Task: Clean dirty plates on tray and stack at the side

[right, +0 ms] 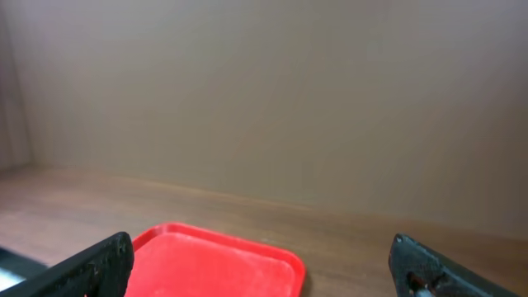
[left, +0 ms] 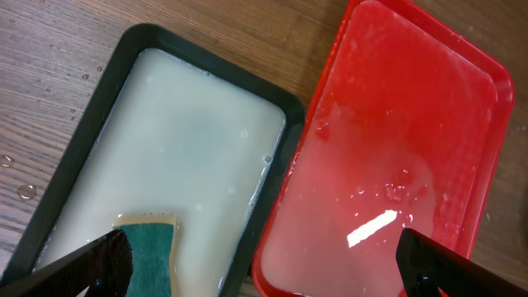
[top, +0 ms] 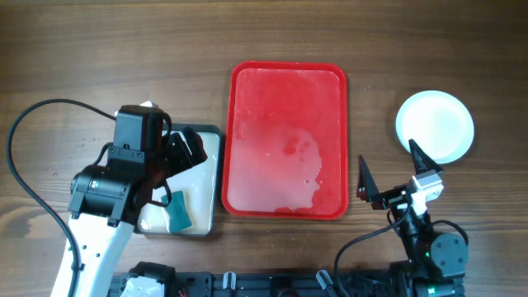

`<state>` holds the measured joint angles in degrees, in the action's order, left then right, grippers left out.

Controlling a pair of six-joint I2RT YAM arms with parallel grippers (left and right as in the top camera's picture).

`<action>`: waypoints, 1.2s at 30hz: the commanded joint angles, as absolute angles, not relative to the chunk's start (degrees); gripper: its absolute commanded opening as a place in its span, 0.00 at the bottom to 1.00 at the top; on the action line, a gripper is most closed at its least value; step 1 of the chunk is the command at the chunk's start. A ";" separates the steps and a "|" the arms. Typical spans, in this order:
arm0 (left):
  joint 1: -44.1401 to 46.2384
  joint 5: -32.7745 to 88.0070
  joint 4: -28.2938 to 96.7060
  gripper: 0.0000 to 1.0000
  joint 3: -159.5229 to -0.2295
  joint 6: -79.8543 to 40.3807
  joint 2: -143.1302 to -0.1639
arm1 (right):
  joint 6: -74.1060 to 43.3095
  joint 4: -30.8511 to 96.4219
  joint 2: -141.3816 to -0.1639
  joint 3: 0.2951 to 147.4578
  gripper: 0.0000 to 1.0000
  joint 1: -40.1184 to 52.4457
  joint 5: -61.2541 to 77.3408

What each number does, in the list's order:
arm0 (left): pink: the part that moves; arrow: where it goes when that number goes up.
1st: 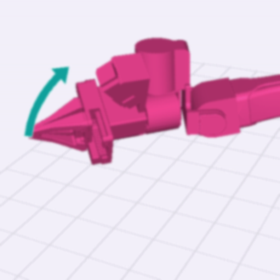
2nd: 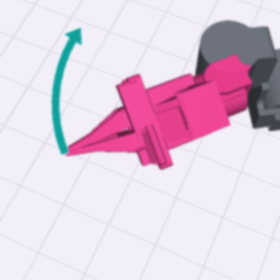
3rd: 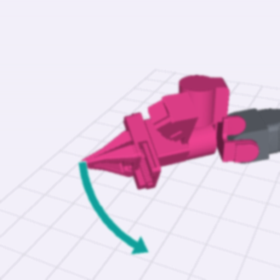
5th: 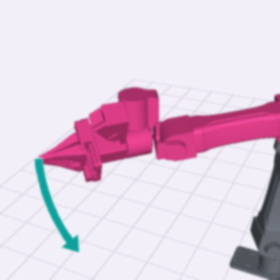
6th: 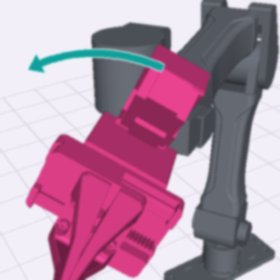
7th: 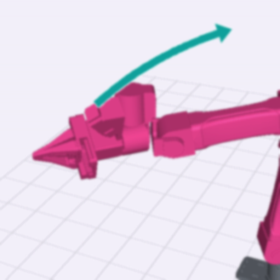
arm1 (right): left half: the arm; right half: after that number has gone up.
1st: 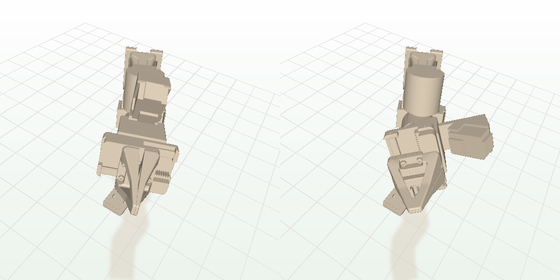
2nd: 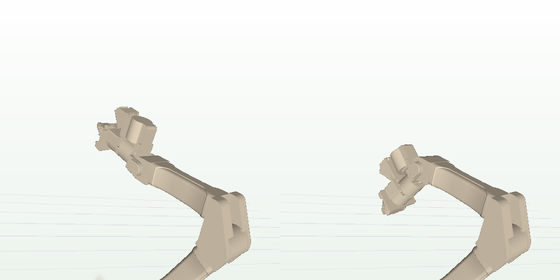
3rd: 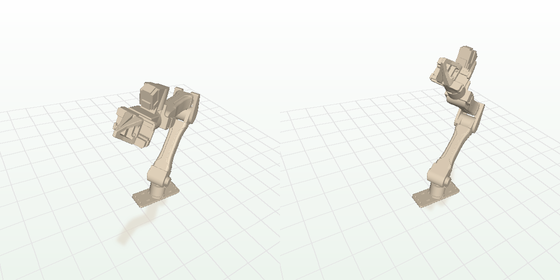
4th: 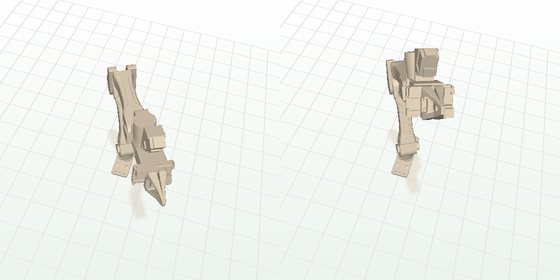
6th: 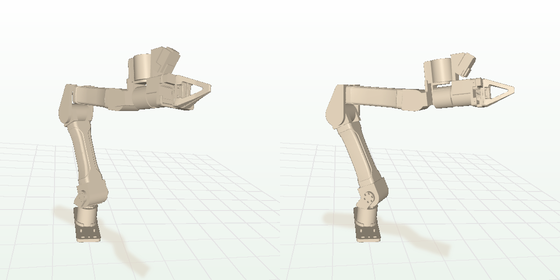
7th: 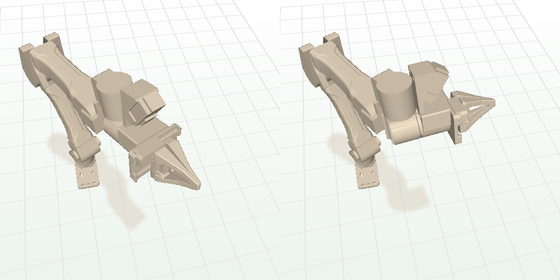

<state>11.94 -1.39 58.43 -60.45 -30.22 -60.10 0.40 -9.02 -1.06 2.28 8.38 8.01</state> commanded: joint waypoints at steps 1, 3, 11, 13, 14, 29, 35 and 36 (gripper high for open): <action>11.62 -0.89 58.33 1.00 -61.04 -29.12 -60.01 | 1.50 -8.08 -0.16 0.30 1.00 7.51 6.76; 11.62 -0.89 58.33 1.00 -61.04 -29.12 -60.01 | 1.48 -7.73 -0.16 0.30 1.00 7.51 6.76; 11.62 -0.89 58.30 1.00 -61.04 -29.12 -60.01 | 1.48 -0.38 -1.72 0.32 1.00 7.53 6.31; 11.62 -0.89 58.33 1.00 -61.04 -29.12 -60.01 | 1.45 -0.38 -1.72 0.32 1.00 7.53 6.31; 11.62 -0.89 58.33 1.00 -61.04 -29.12 -60.01 | 1.43 -0.38 -1.72 0.32 1.00 7.53 6.31; 3.11 0.01 43.62 1.00 -47.66 -20.32 -31.44 | 1.48 -0.38 -1.72 0.32 1.00 7.53 6.31; 2.37 3.07 22.55 1.00 -24.86 -16.25 -9.82 | 1.45 -0.38 -1.72 0.32 1.00 7.53 6.31; 2.33 3.22 19.49 1.00 -20.73 -16.25 -6.37 | 1.45 -0.38 -1.72 0.32 1.00 7.53 6.31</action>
